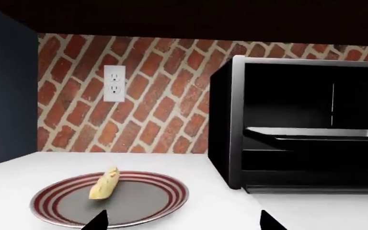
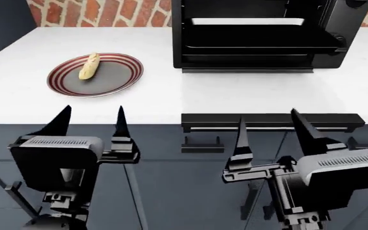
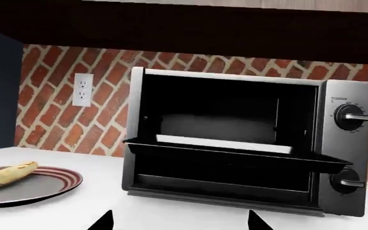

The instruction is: Place the baguette on the tray of the toaster oven.

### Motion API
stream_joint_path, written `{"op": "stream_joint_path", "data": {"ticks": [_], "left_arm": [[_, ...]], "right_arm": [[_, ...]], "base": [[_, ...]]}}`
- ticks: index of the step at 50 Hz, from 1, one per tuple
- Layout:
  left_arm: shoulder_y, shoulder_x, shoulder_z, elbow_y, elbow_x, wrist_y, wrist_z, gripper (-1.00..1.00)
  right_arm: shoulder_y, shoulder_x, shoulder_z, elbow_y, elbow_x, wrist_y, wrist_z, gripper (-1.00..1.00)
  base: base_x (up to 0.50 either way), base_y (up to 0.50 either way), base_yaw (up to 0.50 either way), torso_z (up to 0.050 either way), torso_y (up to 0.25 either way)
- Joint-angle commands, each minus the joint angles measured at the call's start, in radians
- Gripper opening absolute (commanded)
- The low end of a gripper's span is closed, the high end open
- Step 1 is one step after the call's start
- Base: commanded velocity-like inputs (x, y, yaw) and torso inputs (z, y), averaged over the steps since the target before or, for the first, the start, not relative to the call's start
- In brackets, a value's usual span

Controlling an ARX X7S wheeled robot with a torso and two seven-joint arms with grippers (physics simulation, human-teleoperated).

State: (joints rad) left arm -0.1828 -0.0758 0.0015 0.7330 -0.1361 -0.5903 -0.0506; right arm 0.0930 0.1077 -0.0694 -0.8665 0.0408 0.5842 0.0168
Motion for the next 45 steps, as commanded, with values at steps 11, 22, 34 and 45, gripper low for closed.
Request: {"op": "stream_joint_path", "data": {"ticks": [11,22,34,45], "left_arm": [[-0.541,-0.080,0.091,-0.041,0.004,-0.336,0.008,1.00],[-0.772,-0.062,-0.003,-0.093,-0.095,-0.523,0.042,1.00],[-1.099,-0.123,-0.004,-0.257,-0.076,-0.595,0.034,1.00],[-1.107,-0.126,-0.034,-0.222,-0.088,-0.617,0.025,1.00]], "right_arm": [[0.670,0.642,-0.088,-0.175,1.078,0.303,0.876,1.00],[1.111,0.823,-0.100,-0.109,1.645,0.353,1.230,1.00],[1.448,0.886,-0.202,-0.072,1.999,0.330,1.442,1.00],[1.434,0.898,-0.176,-0.101,2.013,0.307,1.414,1.00]], "base": [[0.00,0.00,0.00,0.000,0.000],[0.00,0.00,0.00,0.000,0.000],[0.00,0.00,0.00,0.000,0.000],[0.24,0.00,0.00,0.000,0.000]]}}
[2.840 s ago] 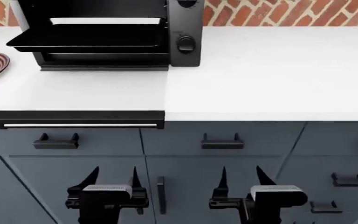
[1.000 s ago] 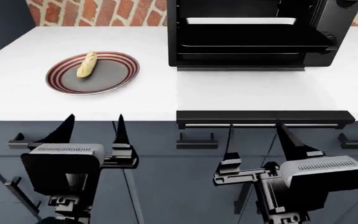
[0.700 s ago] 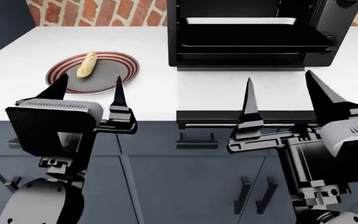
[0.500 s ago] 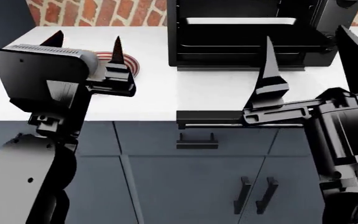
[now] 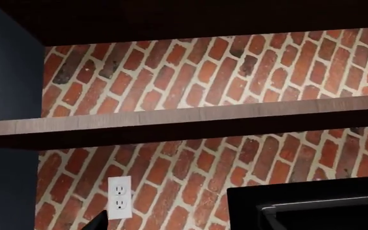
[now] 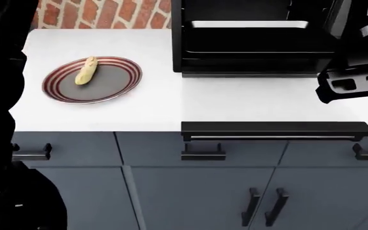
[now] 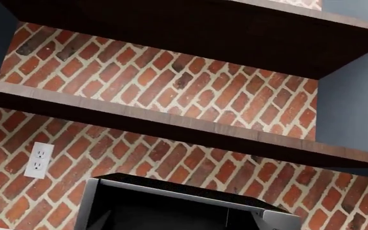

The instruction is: Place the baguette on the tray of the toaster oven.

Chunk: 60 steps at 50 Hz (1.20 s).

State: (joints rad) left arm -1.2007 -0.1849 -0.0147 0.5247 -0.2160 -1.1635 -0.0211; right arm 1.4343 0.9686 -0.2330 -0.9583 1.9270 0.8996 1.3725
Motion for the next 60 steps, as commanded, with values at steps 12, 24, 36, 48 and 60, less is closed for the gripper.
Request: {"op": "stream_joint_path", "data": {"ticks": [12,24,36,48,60], "left_arm": [[-0.109,-0.020,-0.025,0.007,-0.021,-0.072,-0.009,1.00],[-0.151,-0.031,-0.027,0.034,-0.033,-0.122,-0.015,1.00],[-0.182,-0.037,-0.026,0.057,-0.042,-0.160,-0.023,1.00],[-0.194,-0.040,-0.019,0.055,-0.050,-0.167,-0.025,1.00],[-0.194,-0.035,-0.047,0.065,-0.071,-0.191,-0.020,1.00]], "right_arm": [[0.098,0.032,-0.022,-0.013,0.125,-0.006,0.056,1.00],[0.095,0.045,-0.019,-0.014,0.124,-0.006,0.053,1.00],[0.072,0.064,-0.020,-0.025,0.128,-0.009,0.064,1.00],[0.058,0.063,0.005,-0.026,0.113,-0.020,0.037,1.00],[0.070,0.057,-0.011,-0.031,0.131,-0.023,0.049,1.00]], "base": [[0.48,0.00,0.00,0.000,0.000],[0.46,0.00,0.00,0.000,0.000],[0.22,0.00,0.00,0.000,0.001],[0.05,0.00,0.00,0.000,0.000],[0.26,0.00,0.00,0.000,0.001]]}}
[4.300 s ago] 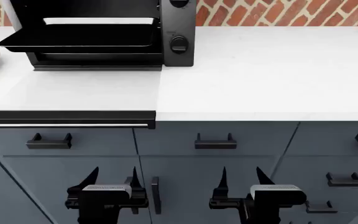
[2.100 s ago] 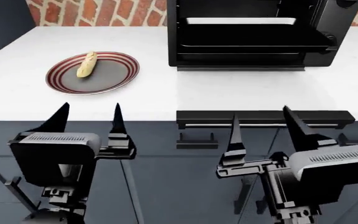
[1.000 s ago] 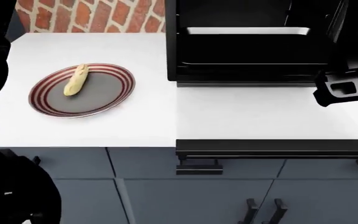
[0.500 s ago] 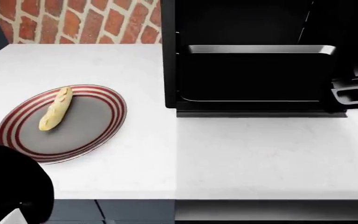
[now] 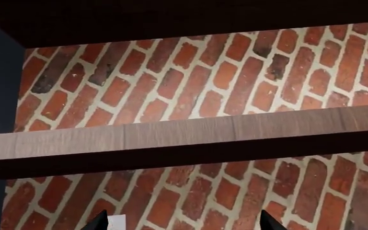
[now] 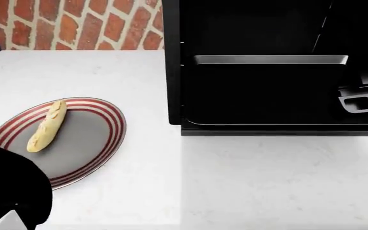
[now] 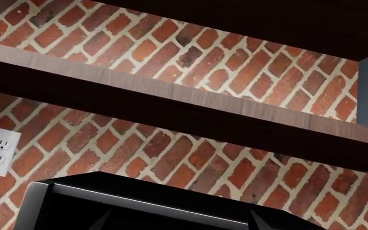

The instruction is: Place the baguette on the tray of the toaster oven.

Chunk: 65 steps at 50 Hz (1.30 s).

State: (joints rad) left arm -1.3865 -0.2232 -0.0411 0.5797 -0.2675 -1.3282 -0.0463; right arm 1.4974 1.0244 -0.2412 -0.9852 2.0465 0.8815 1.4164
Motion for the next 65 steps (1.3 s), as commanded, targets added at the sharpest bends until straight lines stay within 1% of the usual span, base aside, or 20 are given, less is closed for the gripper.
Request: {"op": "stream_joint_path", "data": {"ticks": [1,4,5,7,8,11,12,18,19,20,22,26,33,37,38,44,46,48,53,65], "left_arm": [[-0.026,0.013,-0.041,0.011,-0.043,-0.084,0.020,1.00],[-0.067,0.016,-0.047,0.013,-0.056,-0.180,0.015,1.00],[-0.132,-0.066,0.019,-0.079,-0.206,-0.242,-0.119,1.00],[-0.145,-0.103,0.004,-0.095,-0.445,-0.241,-0.275,1.00],[-0.241,-0.203,0.079,-0.245,-0.595,-0.242,-0.425,1.00],[-0.300,-0.264,0.151,-0.407,-1.045,-0.238,-0.838,1.00],[-0.308,-0.276,0.174,-0.444,-1.195,-0.236,-0.879,1.00],[-0.304,-0.300,0.280,-0.588,-1.397,-0.229,-0.996,1.00],[-0.279,-0.302,0.285,-0.652,-1.495,-0.198,-1.100,1.00],[-0.269,-0.304,0.281,-0.670,-1.542,-0.173,-1.145,1.00],[-0.263,-0.310,0.287,-0.666,-1.498,-0.173,-1.097,1.00],[-0.238,-0.321,0.302,-0.663,-1.463,-0.158,-1.095,1.00],[-0.239,-0.325,0.316,-0.706,-1.461,-0.130,-1.105,1.00],[-0.268,-0.334,0.334,-0.712,-1.401,-0.127,-1.047,1.00],[-0.267,-0.340,0.332,-0.676,-1.316,-0.071,-0.964,1.00],[-0.337,-0.334,0.423,-0.898,-1.359,-0.192,-0.979,1.00],[-0.331,-0.323,0.420,-0.983,-1.457,-0.204,-1.060,1.00],[-0.328,-0.318,0.458,-1.024,-1.497,-0.224,-1.073,1.00],[-0.309,-0.317,0.519,-1.066,-1.461,-0.208,-0.994,1.00],[-0.330,-0.338,0.660,-1.214,-1.545,-0.228,-1.007,1.00]], "right_arm": [[0.005,0.001,-0.002,-0.005,0.011,-0.006,0.005,1.00],[0.012,0.001,-0.006,-0.001,0.012,-0.003,0.005,1.00],[0.019,-0.006,-0.018,0.000,0.016,0.002,0.011,1.00],[0.021,-0.006,-0.020,0.000,0.016,0.002,0.012,1.00],[0.044,-0.005,-0.021,0.003,0.032,-0.002,0.018,1.00],[0.060,-0.006,-0.027,0.000,0.046,-0.006,0.026,1.00],[0.074,-0.003,-0.028,0.000,0.057,-0.008,0.031,1.00],[0.140,0.040,-0.029,-0.013,0.127,-0.025,0.069,1.00],[0.156,0.059,-0.025,-0.018,0.147,-0.030,0.079,1.00],[0.164,0.068,-0.022,-0.020,0.157,-0.034,0.084,1.00],[0.183,0.119,0.002,-0.029,0.191,-0.047,0.095,1.00],[0.205,0.205,0.050,-0.038,0.243,-0.066,0.099,1.00],[0.190,0.235,0.080,-0.045,0.252,-0.073,0.095,1.00],[0.172,0.242,0.104,-0.050,0.256,-0.084,0.094,1.00],[0.176,0.240,0.101,-0.048,0.257,-0.080,0.095,1.00],[0.195,0.231,0.090,-0.039,0.260,-0.073,0.096,1.00],[0.204,0.233,0.087,-0.036,0.264,-0.071,0.096,1.00],[0.204,0.239,0.090,-0.038,0.265,-0.072,0.094,1.00],[0.182,0.318,0.156,-0.038,0.299,-0.072,0.077,1.00],[0.144,0.341,0.221,-0.041,0.318,-0.077,0.069,1.00]], "base": [[0.00,0.00,0.00,0.000,0.000],[0.00,0.00,0.00,0.000,0.000],[0.00,0.00,0.00,0.000,0.000],[0.00,0.00,0.00,0.000,0.000],[0.00,0.00,0.00,0.000,0.000],[0.00,0.00,0.00,0.000,0.000],[0.00,0.00,0.00,0.000,0.000],[0.00,0.00,0.00,0.000,0.000],[0.00,0.00,0.00,0.000,0.000],[0.00,0.00,0.00,0.000,0.000],[0.00,0.00,0.00,0.000,0.000],[0.00,0.00,0.00,0.000,0.000],[0.00,0.00,0.00,0.000,0.000],[0.00,0.00,0.00,0.000,0.000],[0.00,0.00,0.00,0.000,0.000],[0.00,0.00,0.00,0.000,0.000],[0.00,0.00,0.00,0.000,0.000],[0.00,0.00,0.00,0.000,0.000],[0.00,0.00,0.00,0.000,0.000],[0.00,0.00,0.00,0.000,0.000]]}}
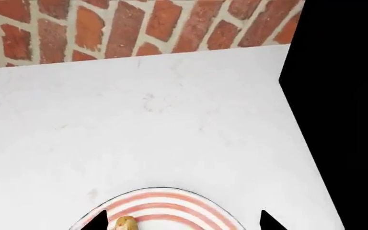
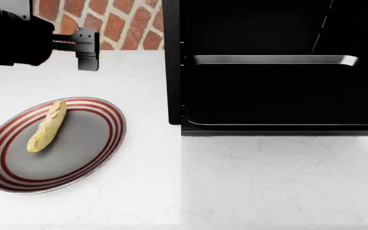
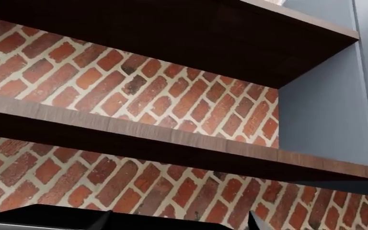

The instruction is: Place the baguette on the tray of the toaster oven.

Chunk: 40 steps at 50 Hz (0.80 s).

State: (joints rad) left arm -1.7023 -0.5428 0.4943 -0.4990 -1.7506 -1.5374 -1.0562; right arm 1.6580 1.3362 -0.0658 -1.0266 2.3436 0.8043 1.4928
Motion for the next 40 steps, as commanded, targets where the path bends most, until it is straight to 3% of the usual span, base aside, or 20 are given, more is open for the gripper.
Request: {"op": "stream_joint_path", "data": {"ticks": [1,9,12,14,17,20,23,24,33,40], "left_arm": [[-0.014,-0.023,0.136,-0.137,-0.067,-0.018,0.005,1.00],[-0.088,-0.008,0.203,-0.240,-0.111,-0.010,0.033,1.00],[-0.111,0.001,0.218,-0.302,-0.192,-0.007,-0.010,1.00],[-0.162,0.017,0.269,-0.369,-0.169,-0.026,0.046,1.00],[-0.237,0.035,0.481,-0.445,-0.174,-0.030,0.171,1.00],[-0.347,0.117,0.660,-0.578,-0.028,-0.028,0.442,1.00],[-0.388,0.153,0.806,-0.618,0.058,-0.030,0.594,1.00],[-0.399,0.161,0.910,-0.608,0.074,-0.032,0.624,1.00],[-0.453,0.207,1.052,-0.672,0.121,-0.014,0.790,1.00],[-0.457,0.139,0.998,-0.658,0.007,-0.013,0.654,1.00]], "right_arm": [[-0.015,0.027,0.043,0.001,0.020,0.002,-0.007,1.00],[0.049,-0.004,-0.027,0.007,0.024,0.014,0.017,1.00],[-0.001,-0.001,0.006,-0.001,0.009,0.008,0.008,1.00],[-0.057,-0.001,0.044,-0.006,-0.003,0.007,0.002,1.00],[-0.080,-0.009,0.061,-0.004,-0.011,0.012,-0.003,1.00],[-0.138,-0.019,0.107,-0.011,-0.016,0.022,0.000,1.00],[-0.181,-0.020,0.161,-0.011,-0.004,0.036,0.001,1.00],[-0.202,-0.022,0.188,-0.011,0.003,0.043,0.004,1.00],[-0.251,-0.041,0.251,-0.008,0.020,0.072,0.019,1.00],[-0.256,-0.058,0.245,-0.009,0.021,0.084,0.032,1.00]], "base": [[0.00,0.00,0.00,0.000,0.000],[0.00,0.00,0.00,0.000,0.000],[0.00,0.00,0.00,0.000,0.000],[0.00,0.00,0.00,0.000,0.000],[0.00,0.00,0.00,0.000,0.000],[0.00,0.00,0.00,0.000,0.000],[0.00,0.00,0.00,0.000,0.000],[0.00,0.00,0.00,0.000,0.000],[0.00,0.00,0.00,0.000,0.000],[0.00,0.00,0.00,0.000,0.000]]}}
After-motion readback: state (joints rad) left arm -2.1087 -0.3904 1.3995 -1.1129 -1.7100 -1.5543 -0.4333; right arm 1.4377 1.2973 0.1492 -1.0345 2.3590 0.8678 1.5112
